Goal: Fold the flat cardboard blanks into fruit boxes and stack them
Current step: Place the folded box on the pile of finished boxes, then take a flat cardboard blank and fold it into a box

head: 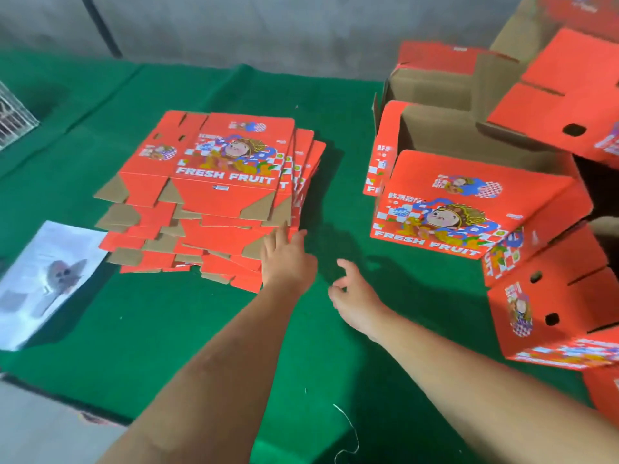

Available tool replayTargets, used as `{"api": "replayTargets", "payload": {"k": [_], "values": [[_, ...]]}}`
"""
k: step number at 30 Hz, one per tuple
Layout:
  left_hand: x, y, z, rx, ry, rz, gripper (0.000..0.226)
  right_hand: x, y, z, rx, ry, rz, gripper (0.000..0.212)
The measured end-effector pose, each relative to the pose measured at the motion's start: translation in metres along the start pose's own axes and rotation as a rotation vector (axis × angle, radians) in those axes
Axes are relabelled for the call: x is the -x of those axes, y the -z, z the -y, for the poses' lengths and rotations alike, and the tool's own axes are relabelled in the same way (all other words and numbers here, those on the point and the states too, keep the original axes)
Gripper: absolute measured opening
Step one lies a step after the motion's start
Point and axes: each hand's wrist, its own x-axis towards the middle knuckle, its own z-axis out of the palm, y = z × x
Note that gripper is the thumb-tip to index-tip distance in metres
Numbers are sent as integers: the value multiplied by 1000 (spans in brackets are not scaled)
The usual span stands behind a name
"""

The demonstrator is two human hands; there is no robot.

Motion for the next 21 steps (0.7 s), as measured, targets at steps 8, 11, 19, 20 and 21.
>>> {"api": "replayTargets", "payload": {"k": [8, 11, 19, 20, 21], "values": [[-53, 12, 34, -516, -7, 272, 87, 22, 32, -59, 133, -74, 192, 56], [-43, 2, 25, -484, -161, 213, 76, 21, 39, -79, 79, -174, 124, 54], [-65, 14, 24, -518, -265, 179, 84, 11, 33, -70, -72, -174, 74, 46], [-66, 11, 26, -528, -245, 227, 82, 13, 32, -67, -82, -165, 66, 45], [-66, 7, 28, -524, -250, 222, 75, 14, 32, -64, -87, -151, 58, 44]]}}
